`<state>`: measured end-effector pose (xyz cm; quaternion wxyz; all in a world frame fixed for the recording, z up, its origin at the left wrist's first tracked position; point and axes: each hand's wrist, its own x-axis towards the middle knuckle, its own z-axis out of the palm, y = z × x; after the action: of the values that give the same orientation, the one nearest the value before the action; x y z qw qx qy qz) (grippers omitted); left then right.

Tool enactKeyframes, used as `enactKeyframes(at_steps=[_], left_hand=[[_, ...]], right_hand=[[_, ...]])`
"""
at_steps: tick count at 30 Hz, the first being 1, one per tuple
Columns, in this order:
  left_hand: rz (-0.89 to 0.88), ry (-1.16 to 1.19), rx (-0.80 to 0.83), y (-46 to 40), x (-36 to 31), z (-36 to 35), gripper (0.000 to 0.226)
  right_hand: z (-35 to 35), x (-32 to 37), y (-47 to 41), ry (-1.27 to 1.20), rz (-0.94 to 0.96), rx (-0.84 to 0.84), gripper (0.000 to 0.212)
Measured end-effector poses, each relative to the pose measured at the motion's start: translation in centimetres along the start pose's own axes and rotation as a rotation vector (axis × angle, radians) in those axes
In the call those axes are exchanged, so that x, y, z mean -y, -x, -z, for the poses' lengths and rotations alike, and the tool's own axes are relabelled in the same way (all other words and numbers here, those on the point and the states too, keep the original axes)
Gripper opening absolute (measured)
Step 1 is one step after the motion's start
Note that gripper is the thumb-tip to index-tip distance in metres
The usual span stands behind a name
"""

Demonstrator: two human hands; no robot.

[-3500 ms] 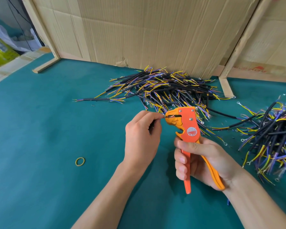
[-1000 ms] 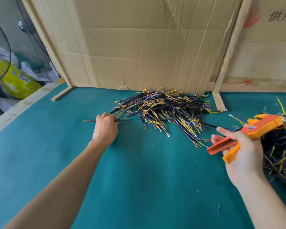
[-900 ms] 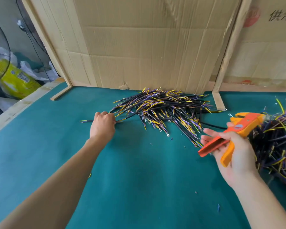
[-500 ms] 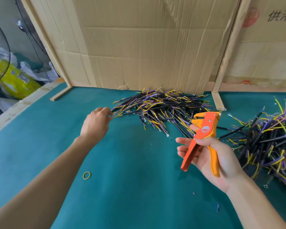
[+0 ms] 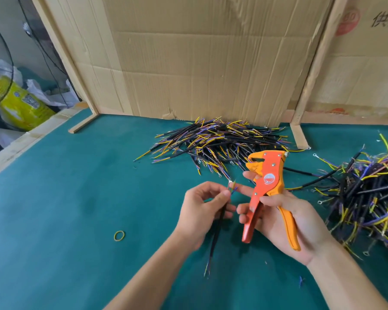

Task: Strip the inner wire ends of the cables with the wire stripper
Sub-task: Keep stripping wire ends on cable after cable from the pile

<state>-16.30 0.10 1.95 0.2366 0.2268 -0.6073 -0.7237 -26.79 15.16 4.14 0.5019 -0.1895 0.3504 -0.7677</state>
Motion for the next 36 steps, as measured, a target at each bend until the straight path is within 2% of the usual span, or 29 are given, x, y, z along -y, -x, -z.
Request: enactKeyframes(at_steps=[4, 12, 16, 21, 28, 36], left_hand=[[0.025, 0.078, 0.043, -0.4, 0.6, 0.4, 0.007], [0.024, 0.134, 0.027, -0.9, 1.2, 0.9, 0.005], [0.051, 0.178, 0.019, -0.9, 1.0, 0.8, 0.008], [0.064, 0.165, 0.013, -1.1, 0.8, 0.6, 0.01], [0.131, 0.212, 0.115, -1.3, 0.3, 1.2, 0.009], [0.182, 0.298, 0.176, -1.6, 0.2, 1.7, 0.013]], right_hand=[[0.2, -0.4, -0.3, 0.042, -0.015, -0.008, 0.057], [0.9, -0.6, -0.6, 0.112, -0.063, -0.006, 0.06], [1.0, -0.8, -0.6, 0.146, -0.074, 0.001, 0.074], [1.3, -0.7, -0.8, 0.134, -0.071, -0.012, 0.072], [1.4, -0.8, -1.1, 0.077, -0.059, -0.061, 0.062], [1.4, -0.8, -1.3, 0.097, -0.074, -0.051, 0.066]])
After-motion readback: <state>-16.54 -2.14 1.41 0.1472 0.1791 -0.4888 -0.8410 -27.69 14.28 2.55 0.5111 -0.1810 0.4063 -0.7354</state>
